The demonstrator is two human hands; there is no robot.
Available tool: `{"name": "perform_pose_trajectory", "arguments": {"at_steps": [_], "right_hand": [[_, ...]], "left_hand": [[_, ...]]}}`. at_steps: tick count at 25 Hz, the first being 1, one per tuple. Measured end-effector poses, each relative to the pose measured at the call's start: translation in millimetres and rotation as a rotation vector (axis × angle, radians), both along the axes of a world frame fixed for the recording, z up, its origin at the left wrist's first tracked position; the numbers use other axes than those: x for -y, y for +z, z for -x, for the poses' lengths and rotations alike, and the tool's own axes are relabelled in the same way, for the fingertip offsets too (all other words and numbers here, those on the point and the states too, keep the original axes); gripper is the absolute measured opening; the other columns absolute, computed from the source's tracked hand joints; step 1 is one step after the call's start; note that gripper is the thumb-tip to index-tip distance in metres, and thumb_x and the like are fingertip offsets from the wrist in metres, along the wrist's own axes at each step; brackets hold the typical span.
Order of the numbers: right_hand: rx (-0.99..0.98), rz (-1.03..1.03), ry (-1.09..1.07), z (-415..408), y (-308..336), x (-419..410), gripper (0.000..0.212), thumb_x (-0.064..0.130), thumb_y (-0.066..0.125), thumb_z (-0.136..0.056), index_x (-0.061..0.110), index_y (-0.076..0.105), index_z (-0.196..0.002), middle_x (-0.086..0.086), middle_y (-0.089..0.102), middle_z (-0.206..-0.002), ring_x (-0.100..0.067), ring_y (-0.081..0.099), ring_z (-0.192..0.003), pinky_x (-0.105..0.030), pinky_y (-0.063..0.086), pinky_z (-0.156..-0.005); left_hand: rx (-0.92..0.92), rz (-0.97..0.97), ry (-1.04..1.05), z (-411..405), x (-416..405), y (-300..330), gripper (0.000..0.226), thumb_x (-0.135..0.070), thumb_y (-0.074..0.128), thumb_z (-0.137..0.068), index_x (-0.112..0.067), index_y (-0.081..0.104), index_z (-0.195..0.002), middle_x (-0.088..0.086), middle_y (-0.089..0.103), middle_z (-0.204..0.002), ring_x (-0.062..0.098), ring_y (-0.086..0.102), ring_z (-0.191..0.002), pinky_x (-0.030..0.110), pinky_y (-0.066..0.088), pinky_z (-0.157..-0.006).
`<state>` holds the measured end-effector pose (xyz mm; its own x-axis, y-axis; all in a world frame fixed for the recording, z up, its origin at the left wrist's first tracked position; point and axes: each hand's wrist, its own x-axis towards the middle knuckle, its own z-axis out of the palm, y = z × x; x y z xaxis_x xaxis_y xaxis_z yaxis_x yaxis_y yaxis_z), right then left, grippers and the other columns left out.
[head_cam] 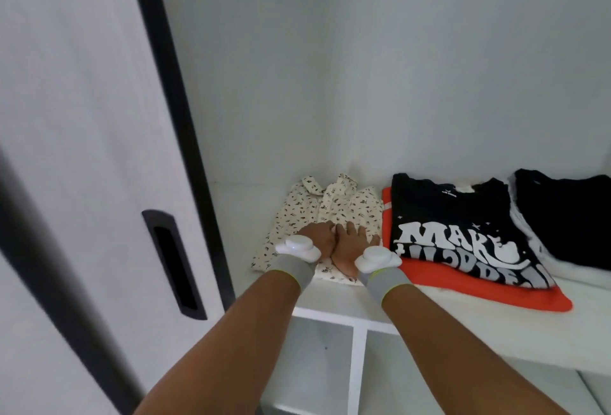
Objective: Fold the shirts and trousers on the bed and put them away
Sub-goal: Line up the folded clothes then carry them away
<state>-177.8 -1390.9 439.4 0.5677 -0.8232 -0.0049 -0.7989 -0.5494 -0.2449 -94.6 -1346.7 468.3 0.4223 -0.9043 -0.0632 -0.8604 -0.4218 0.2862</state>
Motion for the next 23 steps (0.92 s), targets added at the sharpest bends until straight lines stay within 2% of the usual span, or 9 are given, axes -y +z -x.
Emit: {"name": "perform_pose_trajectory", "arguments": {"at_steps": [3, 5, 8, 11, 13, 15, 18, 21, 23], "right_hand": [[0.095, 0.051, -0.035, 17, 14, -32, 0.05, 0.031, 0.04, -0.098, 0.015, 0.029, -0.145, -0.01, 0.033, -0.151, -0.03, 0.032, -0.138, -0.048, 0.025, -0.112], [0.136, 0.14, -0.042, 24, 36, -37, 0.058, 0.025, 0.059, -0.089, 0.004, 0.037, -0.139, -0.013, 0.051, -0.133, -0.025, 0.053, -0.121, -0.037, 0.041, -0.099], [0.215, 0.547, -0.167, 38, 64, -59, 0.041, 0.012, 0.074, -0.073, -0.012, 0.06, -0.105, -0.01, 0.06, -0.073, -0.01, 0.064, -0.078, -0.02, 0.049, -0.077], [0.244, 0.649, -0.171, 50, 72, -99, 0.041, 0.016, 0.037, -0.089, -0.008, 0.057, -0.115, -0.024, 0.062, -0.105, -0.035, 0.062, -0.097, -0.043, 0.052, -0.076], [0.268, 0.817, -0.185, 46, 79, -133, 0.048, 0.022, 0.032, -0.088, -0.011, 0.057, -0.112, -0.029, 0.062, -0.103, -0.042, 0.062, -0.088, -0.043, 0.053, -0.061], [0.268, 0.952, -0.175, 39, 87, -157, 0.051, 0.026, 0.034, -0.087, -0.008, 0.053, -0.119, -0.026, 0.06, -0.109, -0.039, 0.062, -0.09, -0.041, 0.052, -0.06], [0.31, 1.095, -0.059, 12, 94, -191, 0.047, 0.026, 0.04, -0.091, 0.0, 0.047, -0.13, -0.021, 0.053, -0.128, -0.035, 0.054, -0.108, -0.045, 0.05, -0.077], [0.26, 1.217, 0.197, -7, 103, -218, 0.042, 0.022, 0.043, -0.094, 0.003, 0.043, -0.131, -0.02, 0.049, -0.137, -0.032, 0.044, -0.124, -0.05, 0.037, -0.098], [0.249, 1.294, 0.341, -22, 104, -235, 0.036, 0.018, 0.047, -0.094, 0.005, 0.044, -0.127, -0.019, 0.048, -0.14, -0.031, 0.045, -0.129, -0.053, 0.031, -0.104]], "left_hand": [[-0.03, 0.062, -0.053, 18, -28, 10, 0.038, -0.018, 0.029, -0.106, -0.001, 0.045, -0.137, 0.018, 0.055, -0.136, 0.033, 0.054, -0.122, 0.034, 0.041, -0.095], [-0.1, 0.281, -0.1, 34, -40, 27, 0.038, -0.011, 0.031, -0.103, -0.003, 0.047, -0.137, 0.018, 0.057, -0.133, 0.031, 0.056, -0.12, 0.035, 0.041, -0.096], [-0.115, 0.671, -0.229, 53, -76, 50, 0.039, -0.007, 0.037, -0.098, -0.008, 0.054, -0.132, 0.016, 0.062, -0.127, 0.031, 0.058, -0.116, 0.035, 0.044, -0.092], [-0.028, 0.883, -0.449, 70, -111, 64, 0.04, -0.003, 0.048, -0.095, -0.006, 0.055, -0.134, 0.017, 0.059, -0.128, 0.032, 0.051, -0.122, 0.034, 0.039, -0.102], [0.066, 1.067, -0.503, 56, -136, 70, 0.039, -0.003, 0.053, -0.089, -0.006, 0.06, -0.128, 0.015, 0.063, -0.122, 0.032, 0.052, -0.12, 0.036, 0.038, -0.102], [0.146, 1.166, -0.463, 44, -161, 70, 0.041, -0.009, 0.046, -0.091, -0.011, 0.059, -0.129, 0.007, 0.062, -0.126, 0.027, 0.046, -0.127, 0.041, 0.034, -0.108], [0.064, 1.299, -0.382, 16, -199, 67, 0.045, -0.011, 0.035, -0.091, -0.006, 0.057, -0.131, 0.011, 0.059, -0.132, 0.028, 0.043, -0.129, 0.041, 0.034, -0.11], [-0.013, 1.408, -0.259, -8, -230, 51, 0.045, -0.008, 0.04, -0.09, -0.004, 0.056, -0.132, 0.014, 0.057, -0.132, 0.027, 0.044, -0.123, 0.034, 0.033, -0.108], [-0.082, 1.499, -0.167, -23, -243, 37, 0.04, -0.005, 0.047, -0.091, 0.0, 0.053, -0.13, 0.017, 0.058, -0.127, 0.03, 0.05, -0.117, 0.042, 0.04, -0.102]]}}
